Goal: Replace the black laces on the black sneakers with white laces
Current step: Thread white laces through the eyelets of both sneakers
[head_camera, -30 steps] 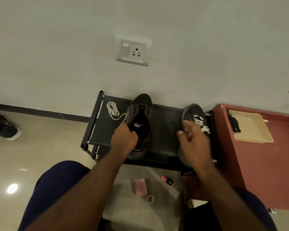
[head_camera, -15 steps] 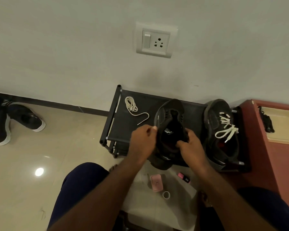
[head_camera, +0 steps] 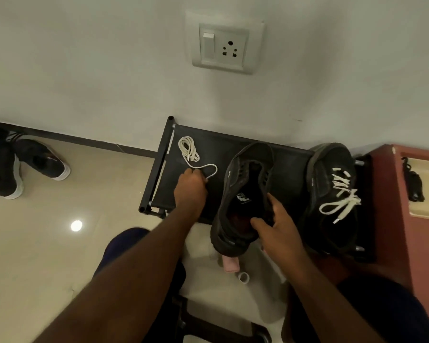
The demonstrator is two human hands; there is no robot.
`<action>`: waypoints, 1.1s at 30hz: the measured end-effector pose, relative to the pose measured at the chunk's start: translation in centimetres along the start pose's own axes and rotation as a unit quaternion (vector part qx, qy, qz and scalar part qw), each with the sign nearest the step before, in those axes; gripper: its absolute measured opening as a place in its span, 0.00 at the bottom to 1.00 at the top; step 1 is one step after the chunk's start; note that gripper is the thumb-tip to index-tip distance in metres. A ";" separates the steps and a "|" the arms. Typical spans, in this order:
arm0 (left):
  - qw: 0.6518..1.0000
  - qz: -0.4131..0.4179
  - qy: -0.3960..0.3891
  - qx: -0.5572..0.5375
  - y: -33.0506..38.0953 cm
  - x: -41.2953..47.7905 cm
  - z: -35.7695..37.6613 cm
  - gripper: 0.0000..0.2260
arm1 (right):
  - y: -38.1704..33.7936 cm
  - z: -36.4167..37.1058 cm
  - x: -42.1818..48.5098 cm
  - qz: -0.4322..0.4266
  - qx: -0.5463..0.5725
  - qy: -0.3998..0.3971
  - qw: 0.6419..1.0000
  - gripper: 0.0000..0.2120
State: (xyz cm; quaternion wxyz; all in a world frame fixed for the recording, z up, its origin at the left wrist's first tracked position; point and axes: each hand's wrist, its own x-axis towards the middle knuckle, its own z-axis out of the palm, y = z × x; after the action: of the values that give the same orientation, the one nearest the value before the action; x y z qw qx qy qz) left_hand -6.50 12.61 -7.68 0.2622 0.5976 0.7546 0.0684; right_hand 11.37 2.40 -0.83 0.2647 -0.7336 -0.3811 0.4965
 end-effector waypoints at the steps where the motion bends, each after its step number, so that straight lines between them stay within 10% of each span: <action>1: 0.999 -0.006 -0.024 -0.036 0.2 -0.2 -0.8 0.06 | -0.3 -0.2 -0.3 -0.009 -0.006 0.000 1.000 0.30; 8: 0.907 0.292 -0.126 -0.274 5.5 -8.8 -11.8 0.03 | -5.5 -1.7 -2.1 -0.303 -0.076 -0.064 0.948 0.25; 12: 0.847 0.281 -0.139 -0.428 6.1 -14.7 -16.5 0.04 | -7.3 -1.8 -4.9 -0.279 -0.036 -0.109 0.953 0.12; 16: 0.611 0.219 -0.224 -0.727 5.8 -16.9 -20.7 0.09 | -6.0 -2.8 -5.5 -0.242 -0.197 -0.080 0.947 0.13; 18: 0.562 0.200 -0.239 -0.766 5.8 -17.7 -23.0 0.10 | -5.3 -4.8 -5.3 -0.179 -0.210 0.003 0.961 0.13; 19: 0.610 0.205 -0.212 -0.736 5.8 -17.7 -23.7 0.10 | -5.0 -6.3 -5.2 -0.134 -0.125 0.045 0.982 0.11; 22: 0.896 0.252 -0.013 -0.365 5.0 -16.8 -22.8 0.09 | -5.8 -10.8 -6.0 -0.074 0.155 0.167 0.971 0.10; 23: 0.934 0.256 0.009 -0.248 4.7 -16.7 -21.8 0.08 | -6.3 -11.6 -6.4 -0.087 0.168 0.186 0.964 0.10; 33: 0.915 0.284 -0.137 -0.253 11.3 -20.3 -14.2 0.10 | -8.9 -7.2 -10.4 -0.266 -0.356 0.189 0.876 0.13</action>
State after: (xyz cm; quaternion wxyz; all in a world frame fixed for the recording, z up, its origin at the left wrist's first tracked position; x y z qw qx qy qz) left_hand -0.52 -0.31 15.52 0.4749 0.7037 0.4674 0.2466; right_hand 13.17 -1.16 14.08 0.1751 -0.7289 -0.6557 0.0901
